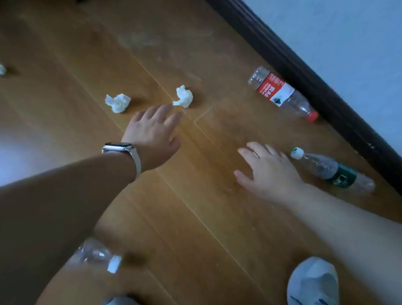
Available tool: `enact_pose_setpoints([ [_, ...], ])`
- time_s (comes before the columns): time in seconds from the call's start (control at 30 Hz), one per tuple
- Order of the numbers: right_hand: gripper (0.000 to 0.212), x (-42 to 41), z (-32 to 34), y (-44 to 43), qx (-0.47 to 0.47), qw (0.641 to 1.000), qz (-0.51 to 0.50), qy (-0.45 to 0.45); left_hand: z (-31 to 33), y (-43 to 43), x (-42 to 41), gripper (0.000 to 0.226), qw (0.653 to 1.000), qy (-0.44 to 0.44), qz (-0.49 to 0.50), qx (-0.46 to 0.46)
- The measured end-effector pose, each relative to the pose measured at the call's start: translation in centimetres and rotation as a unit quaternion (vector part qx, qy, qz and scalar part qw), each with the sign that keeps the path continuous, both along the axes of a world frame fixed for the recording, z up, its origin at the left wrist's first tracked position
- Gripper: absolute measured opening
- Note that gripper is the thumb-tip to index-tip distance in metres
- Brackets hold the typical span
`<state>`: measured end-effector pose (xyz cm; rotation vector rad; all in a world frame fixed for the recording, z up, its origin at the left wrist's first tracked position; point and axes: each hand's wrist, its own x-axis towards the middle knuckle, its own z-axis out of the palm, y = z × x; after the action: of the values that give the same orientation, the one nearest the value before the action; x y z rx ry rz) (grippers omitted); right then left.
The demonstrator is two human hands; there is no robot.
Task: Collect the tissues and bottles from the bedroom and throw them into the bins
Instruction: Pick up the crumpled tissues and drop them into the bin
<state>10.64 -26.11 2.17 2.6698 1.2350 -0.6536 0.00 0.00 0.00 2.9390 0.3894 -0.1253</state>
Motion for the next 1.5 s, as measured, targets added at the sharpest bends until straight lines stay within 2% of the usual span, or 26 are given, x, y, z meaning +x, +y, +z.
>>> enact_pose_setpoints([
  [0.2, 0.057, 1.3, -4.6, -3.0, 0.035, 0.991, -0.125, 0.013, -3.5, 1.5, 4.8, 0.059, 0.998, 0.029, 0.049, -0.042],
  [0.37, 0.063, 1.4, -5.3, -3.3, 0.021, 0.986, -0.156, 0.056, -4.1, 2.0, 7.8, 0.064, 0.997, 0.025, 0.064, -0.045],
  [0.5, 0.063, 1.6, -6.5, -2.3, 0.026, 0.984, -0.166, 0.066, -5.8, 2.9, 9.8, 0.065, 0.995, 0.055, 0.073, -0.047],
  [0.7, 0.038, 1.6, -7.8, -1.8, 0.036, 0.987, -0.149, 0.051, -7.0, 4.1, 11.4, 0.059, 0.990, 0.096, 0.070, -0.071],
  [0.87, 0.033, 1.8, -8.1, -2.1, 0.036, 0.986, -0.151, 0.056, -7.8, 3.0, 11.1, 0.039, 0.993, 0.070, 0.061, -0.076],
  [1.1, 0.023, 1.8, -7.7, -1.2, 0.035, 0.985, -0.154, 0.066, -7.0, 2.4, 9.6, 0.034, 0.995, 0.050, 0.025, -0.083],
  [1.23, 0.020, 1.8, -6.9, 0.6, 0.068, 0.986, -0.136, 0.068, -5.8, 2.8, 7.6, 0.039, 0.991, 0.009, 0.002, -0.132],
  [1.5, 0.023, 1.7, -2.7, 7.0, 0.198, 0.972, -0.080, 0.095, 0.6, 4.3, 3.2, 0.036, 0.981, -0.076, 0.086, -0.156],
])
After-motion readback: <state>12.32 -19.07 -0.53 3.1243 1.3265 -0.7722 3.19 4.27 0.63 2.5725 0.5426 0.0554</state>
